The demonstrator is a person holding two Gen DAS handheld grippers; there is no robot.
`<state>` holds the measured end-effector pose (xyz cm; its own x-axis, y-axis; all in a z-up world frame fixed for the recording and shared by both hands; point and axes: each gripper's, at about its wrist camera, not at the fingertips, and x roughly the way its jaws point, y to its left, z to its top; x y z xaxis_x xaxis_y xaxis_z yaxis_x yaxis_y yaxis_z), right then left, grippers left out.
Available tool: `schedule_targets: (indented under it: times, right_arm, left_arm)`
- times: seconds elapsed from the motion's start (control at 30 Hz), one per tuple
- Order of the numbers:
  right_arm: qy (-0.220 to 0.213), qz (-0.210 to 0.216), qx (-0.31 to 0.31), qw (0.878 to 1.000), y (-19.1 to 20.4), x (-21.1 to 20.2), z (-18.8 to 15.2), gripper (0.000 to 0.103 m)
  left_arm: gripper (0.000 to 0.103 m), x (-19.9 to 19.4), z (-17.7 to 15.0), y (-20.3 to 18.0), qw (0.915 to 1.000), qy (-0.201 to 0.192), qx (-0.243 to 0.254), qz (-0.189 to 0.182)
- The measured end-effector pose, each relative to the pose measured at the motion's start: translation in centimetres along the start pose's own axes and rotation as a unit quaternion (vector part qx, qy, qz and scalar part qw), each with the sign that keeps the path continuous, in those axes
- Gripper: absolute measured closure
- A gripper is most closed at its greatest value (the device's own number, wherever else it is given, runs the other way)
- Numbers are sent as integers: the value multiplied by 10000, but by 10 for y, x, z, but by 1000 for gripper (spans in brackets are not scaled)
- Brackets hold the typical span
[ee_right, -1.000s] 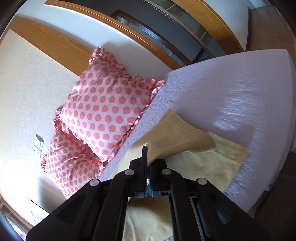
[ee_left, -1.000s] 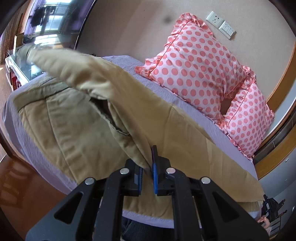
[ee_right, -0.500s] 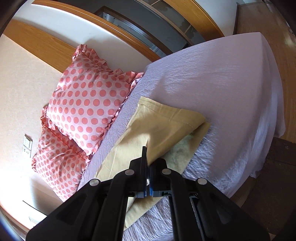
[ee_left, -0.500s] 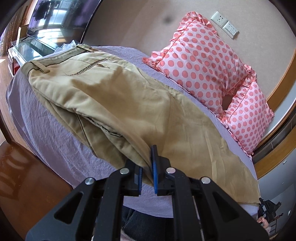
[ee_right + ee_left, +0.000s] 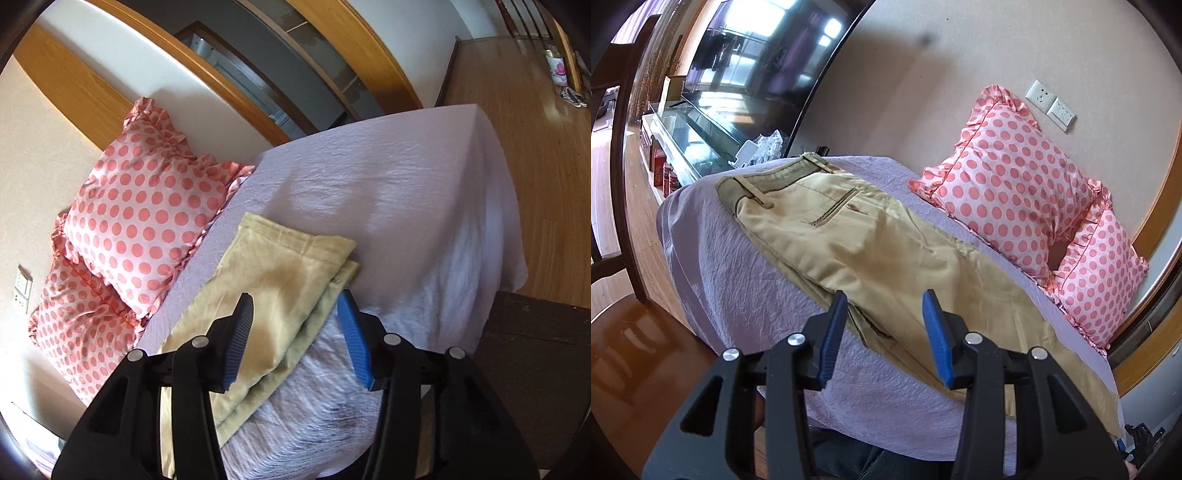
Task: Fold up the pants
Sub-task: 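Fold the held legs over toward the waistband and release both grippers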
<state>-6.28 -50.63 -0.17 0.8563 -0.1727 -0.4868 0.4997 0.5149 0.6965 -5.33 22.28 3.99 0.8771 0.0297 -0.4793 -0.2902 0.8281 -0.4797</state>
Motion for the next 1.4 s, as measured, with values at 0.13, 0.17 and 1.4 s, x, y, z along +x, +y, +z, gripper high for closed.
schedule_targets:
  times: [0.13,0.17,1.4]
  right_arm:
    - [75,189,-213,9996,8,18,-5,96]
    - [1,235,-308,9992,15,19,-5,97]
    - [3064,3128,-4535,7762,306,39,-316,28]
  left_arm:
    - [49,0,2,1,10000,-74,24,-6]
    - [49,1,2,3,10000,-39,-29,-23]
    - [21,48,24,47,9900,501,-1315,-72]
